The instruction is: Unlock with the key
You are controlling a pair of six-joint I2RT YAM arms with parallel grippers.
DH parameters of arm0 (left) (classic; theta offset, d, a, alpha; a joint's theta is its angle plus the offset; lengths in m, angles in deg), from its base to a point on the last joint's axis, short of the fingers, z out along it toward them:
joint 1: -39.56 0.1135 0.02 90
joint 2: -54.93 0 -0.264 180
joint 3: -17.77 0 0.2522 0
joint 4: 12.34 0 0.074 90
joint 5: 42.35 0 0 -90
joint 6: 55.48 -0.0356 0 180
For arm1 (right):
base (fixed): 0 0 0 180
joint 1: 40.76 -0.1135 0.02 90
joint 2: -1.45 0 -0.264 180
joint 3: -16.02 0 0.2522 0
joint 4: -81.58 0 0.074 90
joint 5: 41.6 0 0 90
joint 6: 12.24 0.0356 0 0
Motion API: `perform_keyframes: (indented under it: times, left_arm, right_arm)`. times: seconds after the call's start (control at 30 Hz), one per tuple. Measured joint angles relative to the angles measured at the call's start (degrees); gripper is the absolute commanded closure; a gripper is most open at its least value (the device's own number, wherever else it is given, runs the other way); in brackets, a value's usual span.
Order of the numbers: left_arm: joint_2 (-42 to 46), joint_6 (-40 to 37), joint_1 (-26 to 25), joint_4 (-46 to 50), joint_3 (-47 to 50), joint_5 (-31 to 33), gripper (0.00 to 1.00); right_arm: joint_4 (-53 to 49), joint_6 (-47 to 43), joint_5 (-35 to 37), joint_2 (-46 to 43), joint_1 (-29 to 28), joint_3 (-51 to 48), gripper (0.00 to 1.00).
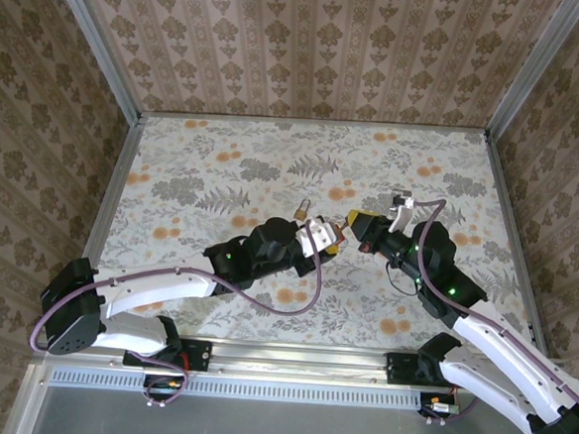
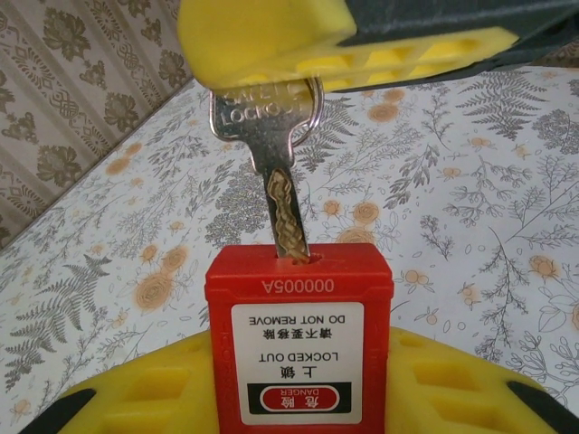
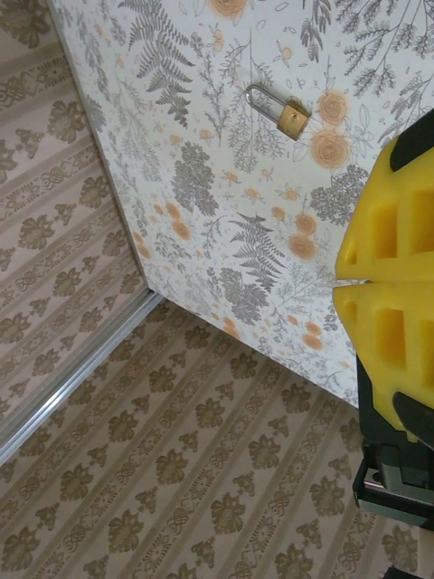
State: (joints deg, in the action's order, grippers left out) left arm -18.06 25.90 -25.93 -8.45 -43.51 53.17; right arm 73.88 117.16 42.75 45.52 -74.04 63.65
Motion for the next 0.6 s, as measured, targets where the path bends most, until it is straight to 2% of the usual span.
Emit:
perform_keyframes:
  times: [0.6]
  left_arm:
    - [-0.02,-0.22,-1.14,-3.04,0.04,1.11,0.66]
  right_arm:
    - [-1.38,-1.70,3.67,-2.51,-0.76,0.96,1.00]
